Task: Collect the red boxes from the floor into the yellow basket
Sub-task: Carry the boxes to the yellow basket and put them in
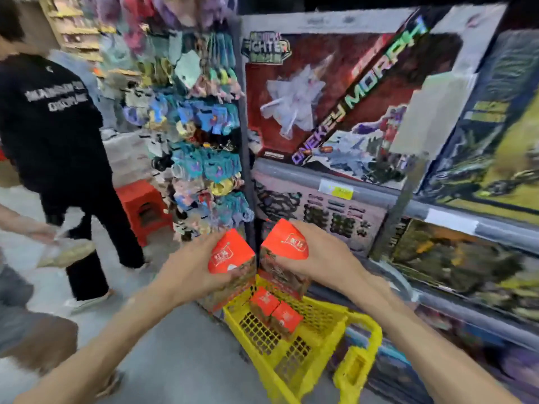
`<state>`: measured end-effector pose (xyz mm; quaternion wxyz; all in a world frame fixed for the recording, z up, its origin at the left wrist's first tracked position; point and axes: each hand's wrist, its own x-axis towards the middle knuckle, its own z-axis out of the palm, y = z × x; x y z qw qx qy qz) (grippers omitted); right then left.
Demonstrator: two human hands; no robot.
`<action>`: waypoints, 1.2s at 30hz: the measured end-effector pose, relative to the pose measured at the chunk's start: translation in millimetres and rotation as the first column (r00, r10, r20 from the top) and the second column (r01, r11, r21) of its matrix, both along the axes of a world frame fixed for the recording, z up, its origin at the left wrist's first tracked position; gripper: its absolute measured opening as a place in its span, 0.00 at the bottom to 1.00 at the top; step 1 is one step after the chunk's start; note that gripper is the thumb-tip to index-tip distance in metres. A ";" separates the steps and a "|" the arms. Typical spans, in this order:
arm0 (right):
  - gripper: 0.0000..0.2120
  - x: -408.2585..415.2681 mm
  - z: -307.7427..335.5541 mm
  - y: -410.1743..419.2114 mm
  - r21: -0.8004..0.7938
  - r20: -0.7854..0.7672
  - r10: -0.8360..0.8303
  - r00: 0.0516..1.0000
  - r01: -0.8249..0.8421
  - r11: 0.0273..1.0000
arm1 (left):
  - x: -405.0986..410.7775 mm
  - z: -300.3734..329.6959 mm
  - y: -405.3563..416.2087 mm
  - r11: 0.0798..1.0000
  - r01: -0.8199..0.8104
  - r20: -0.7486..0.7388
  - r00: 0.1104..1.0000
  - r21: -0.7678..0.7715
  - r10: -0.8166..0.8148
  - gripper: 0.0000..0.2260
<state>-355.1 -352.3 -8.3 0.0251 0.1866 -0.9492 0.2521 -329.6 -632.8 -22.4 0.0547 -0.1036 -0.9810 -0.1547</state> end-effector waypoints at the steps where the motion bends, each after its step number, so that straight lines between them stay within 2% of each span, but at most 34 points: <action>1: 0.38 -6.8 -3.8 -1.1 0.006 0.001 -0.055 0.998 0.055 0.998 | -23.7 -6.8 -2.2 0.998 0.062 0.007 0.998 -0.007 -0.062 0.45; 6: 0.38 -31.5 -28.4 -8.7 0.002 0.042 -0.354 0.934 0.355 0.935 | -124.9 -36.6 -0.9 0.933 0.361 0.044 0.932 -0.006 -0.360 0.46; 9: 0.43 -42.8 -54.6 -9.0 0.035 0.094 -0.504 0.859 0.503 0.863 | -170.7 -65.9 5.3 0.865 0.502 0.084 0.862 -0.009 -0.500 0.42; 13: 0.49 -46.0 -97.5 -3.1 0.121 0.158 -0.639 0.753 0.627 0.769 | -207.7 -111.3 20.1 0.788 0.616 0.200 0.771 0.008 -0.604 0.44; 16: 0.47 -51.6 -137.8 -2.4 0.133 0.208 -0.691 0.692 0.680 0.721 | -227.7 -154.3 24.6 0.759 0.650 0.265 0.725 0.039 -0.635 0.43; 23: 0.46 -72.5 -269.1 0.7 0.207 0.287 -0.713 0.640 0.686 0.698 | -249.9 -286.9 21.4 0.756 0.654 0.391 0.689 0.026 -0.610 0.43; 26: 0.43 -85.3 -332.6 4.8 0.312 0.246 -0.675 0.696 0.603 0.734 | -254.4 -340.4 14.4 0.753 0.658 0.446 0.672 0.007 -0.591 0.44; 29: 0.43 -96.5 -391.4 12.6 0.373 0.274 -0.614 0.740 0.507 0.777 | -256.0 -385.0 9.2 0.753 0.658 0.447 0.674 0.000 -0.589 0.44; 33: 0.48 -110.5 -449.3 19.1 0.475 0.275 -0.546 0.791 0.382 0.793 | -255.5 -426.7 3.6 0.754 0.656 0.457 0.660 0.035 -0.596 0.43; 36: 0.47 -123.2 -476.4 14.9 0.495 0.282 -0.483 0.829 0.305 0.813 | -254.1 -446.1 0.7 0.744 0.666 0.458 0.648 0.047 -0.609 0.42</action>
